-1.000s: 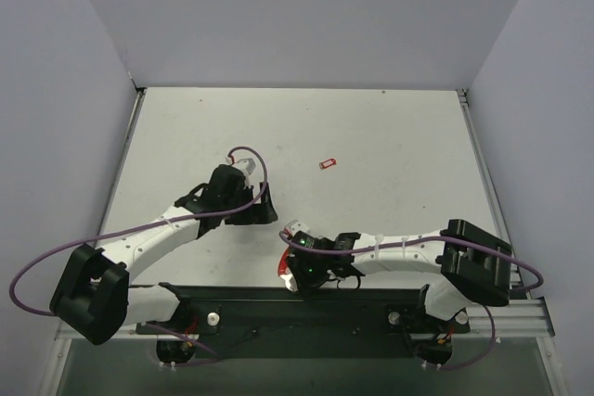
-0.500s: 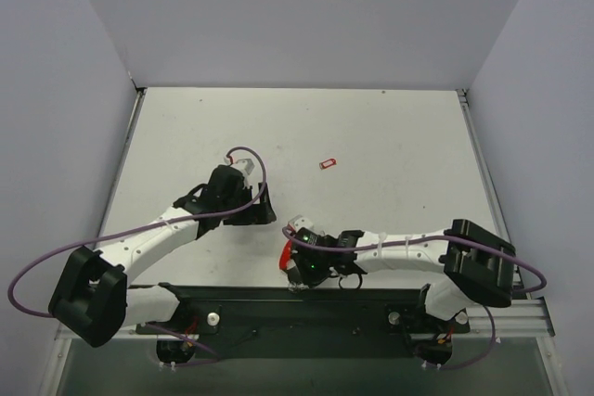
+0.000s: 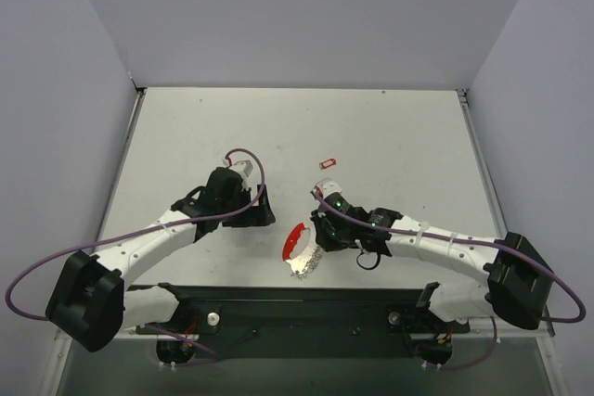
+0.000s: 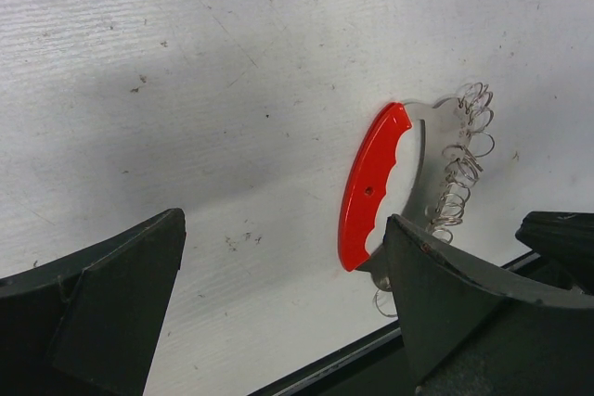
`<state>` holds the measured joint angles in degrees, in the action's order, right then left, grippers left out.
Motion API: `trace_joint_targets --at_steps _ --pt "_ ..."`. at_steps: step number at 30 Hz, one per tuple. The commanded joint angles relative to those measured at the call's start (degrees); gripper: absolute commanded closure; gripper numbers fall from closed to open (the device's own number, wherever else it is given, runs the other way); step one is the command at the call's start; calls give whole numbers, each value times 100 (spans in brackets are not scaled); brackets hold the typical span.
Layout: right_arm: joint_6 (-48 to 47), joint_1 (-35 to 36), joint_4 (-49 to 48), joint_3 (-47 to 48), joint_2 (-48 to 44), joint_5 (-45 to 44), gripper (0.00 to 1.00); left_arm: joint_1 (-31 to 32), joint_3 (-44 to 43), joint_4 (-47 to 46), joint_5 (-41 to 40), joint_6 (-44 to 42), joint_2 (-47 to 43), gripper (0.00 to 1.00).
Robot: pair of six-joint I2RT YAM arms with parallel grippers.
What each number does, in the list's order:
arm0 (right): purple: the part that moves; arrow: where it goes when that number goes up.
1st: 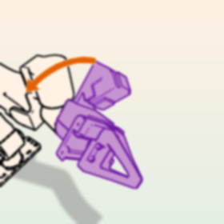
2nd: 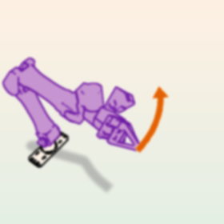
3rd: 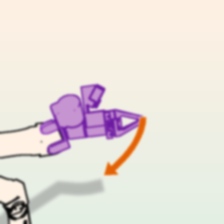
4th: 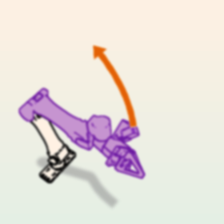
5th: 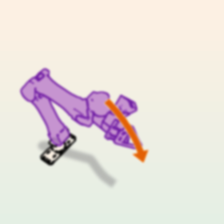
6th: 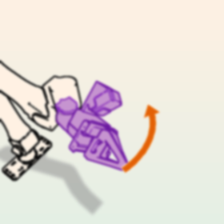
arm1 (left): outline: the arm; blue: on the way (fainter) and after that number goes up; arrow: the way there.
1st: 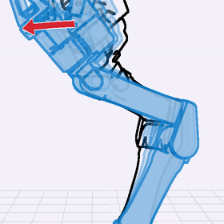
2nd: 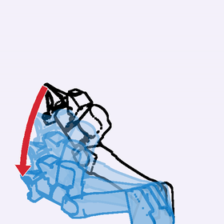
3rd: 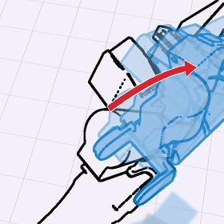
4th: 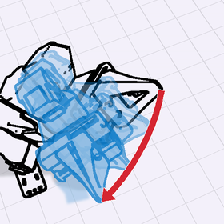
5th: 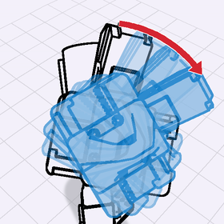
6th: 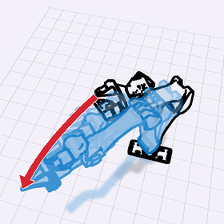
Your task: Put the keys on the keyring
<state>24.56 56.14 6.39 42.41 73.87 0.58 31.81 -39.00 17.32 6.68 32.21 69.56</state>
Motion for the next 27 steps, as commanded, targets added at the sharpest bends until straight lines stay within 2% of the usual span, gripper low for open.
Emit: trace_joint_targets --at_steps 1,3,4,7,13,27 --pt "-328 -33 345 188 66 204 86 -17 -2 -194 97 -92 -118 3" --pt "-364 19 319 180 172 583 73 -26 -2 -194 88 -92 -109 3" --pt "-373 63 284 153 207 627 63 -17 7 -185 88 -92 -109 3" --pt "-478 327 231 127 295 812 56 -17 24 -203 106 -92 -109 3" --pt "-197 688 204 223 541 874 57 -8 51 -203 123 -92 -101 3" --pt "559 785 327 338 936 663 62 -8 174 -168 106 -48 -206 2"
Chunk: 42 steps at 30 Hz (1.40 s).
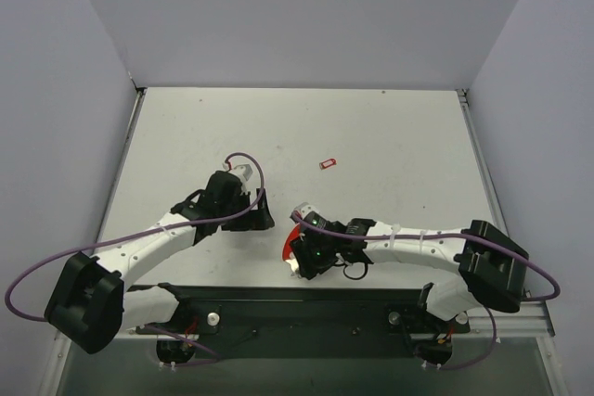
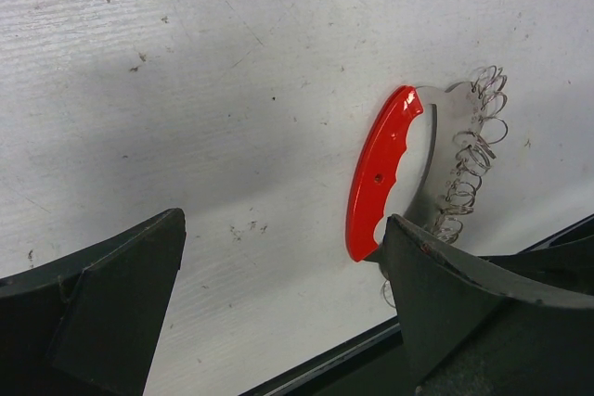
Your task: Put the keys on the keyring
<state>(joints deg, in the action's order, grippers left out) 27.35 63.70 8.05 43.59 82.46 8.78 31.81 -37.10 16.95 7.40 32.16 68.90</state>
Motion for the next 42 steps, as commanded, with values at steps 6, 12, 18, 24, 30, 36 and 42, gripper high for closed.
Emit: trace_joint_targets --at_steps 6,12,18,24,30,36,42 --pt "350 37 126 229 306 -148 67 -8 -16 -87 -1 -35 -184 3" --pt "481 37 -67 141 482 -25 78 -8 -43 1 -28 -61 -211 3" --pt "604 28 -410 -8 500 -51 88 -8 -52 80 -81 -61 -298 2" --pt "648 -16 -726 -219 315 -235 100 -8 -25 151 -142 -70 -491 3" --pt "412 -270 -586 -352 -133 -298 100 -8 62 19 -99 -122 -843 3" --pt "-563 -464 54 219 -818 -157 100 0 317 -648 541 -324 -1720 3" --pt "-1811 -613 372 843 -1582 914 100 18 651 -2027 1893 -386 -2618 7"
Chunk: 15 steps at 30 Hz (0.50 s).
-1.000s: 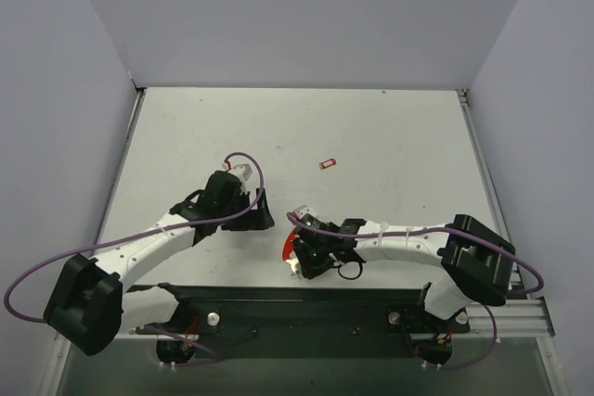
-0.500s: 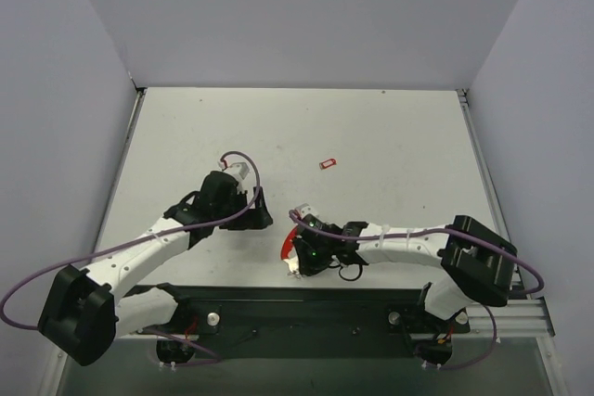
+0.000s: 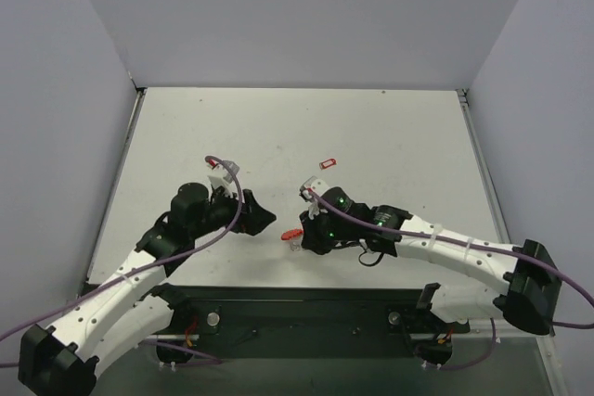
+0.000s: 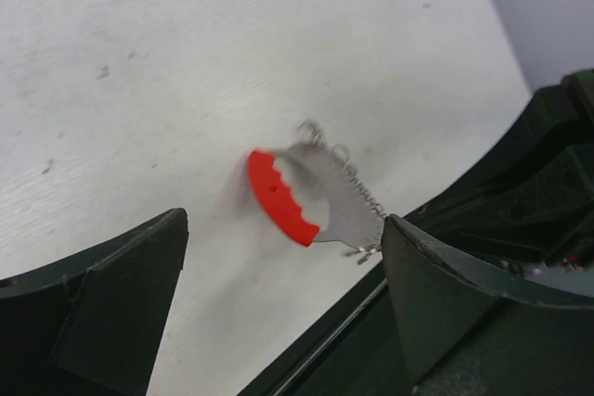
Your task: Put the keys on the keyring
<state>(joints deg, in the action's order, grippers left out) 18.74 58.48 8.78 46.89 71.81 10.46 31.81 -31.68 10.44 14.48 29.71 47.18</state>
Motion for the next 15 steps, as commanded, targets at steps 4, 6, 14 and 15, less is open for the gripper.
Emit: trace_joint_targets --at_steps 4,6,14,15 --pt "-1486 -275 467 864 -1027 1668 100 97 171 -2290 2145 25 -692 9" --pt "-1750 -442 659 1049 -1099 2274 100 176 110 -2669 2592 130 -658 11" --pt "-2050 -706 995 1559 -1222 3243 100 747 -224 -3047 3131 149 -113 27" --pt "-2033 -706 986 1560 -1240 3261 100 921 -251 -3065 3035 105 -69 29"
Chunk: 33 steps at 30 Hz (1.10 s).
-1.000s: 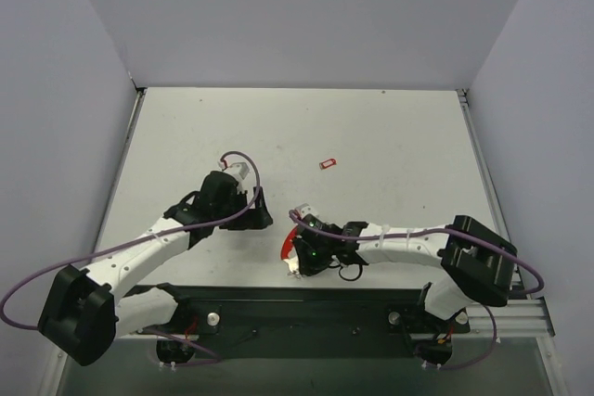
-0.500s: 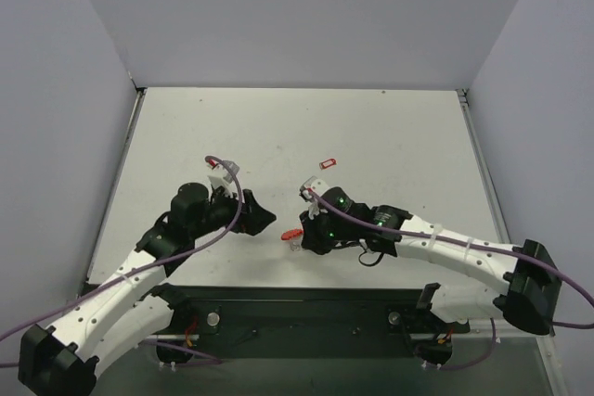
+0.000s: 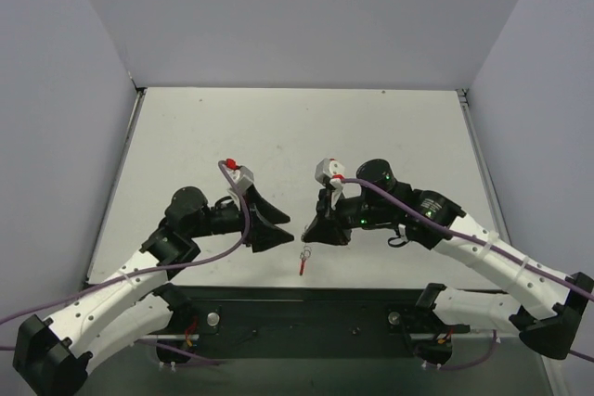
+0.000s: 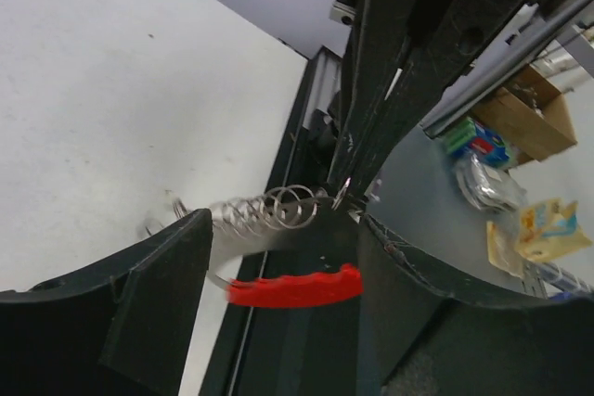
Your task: Put the keys on the keyring
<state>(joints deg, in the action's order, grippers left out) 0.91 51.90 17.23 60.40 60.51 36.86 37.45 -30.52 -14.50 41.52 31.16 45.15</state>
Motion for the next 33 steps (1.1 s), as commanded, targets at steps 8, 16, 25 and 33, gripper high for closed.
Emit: trace_joint_targets --at_steps 8,16,25,33 --pt "-144 -66 8 200 -250 594 100 974 -603 -590 -82 -372 486 35" --pt "-91 -127 -124 148 -487 594 100 1265 -771 -395 -258 -664 645 48" --pt "59 -171 -212 156 -646 796 100 1308 -727 -667 -135 -628 618 51" --pt "120 -171 -264 156 -646 858 100 1423 -788 -800 -135 -637 680 54"
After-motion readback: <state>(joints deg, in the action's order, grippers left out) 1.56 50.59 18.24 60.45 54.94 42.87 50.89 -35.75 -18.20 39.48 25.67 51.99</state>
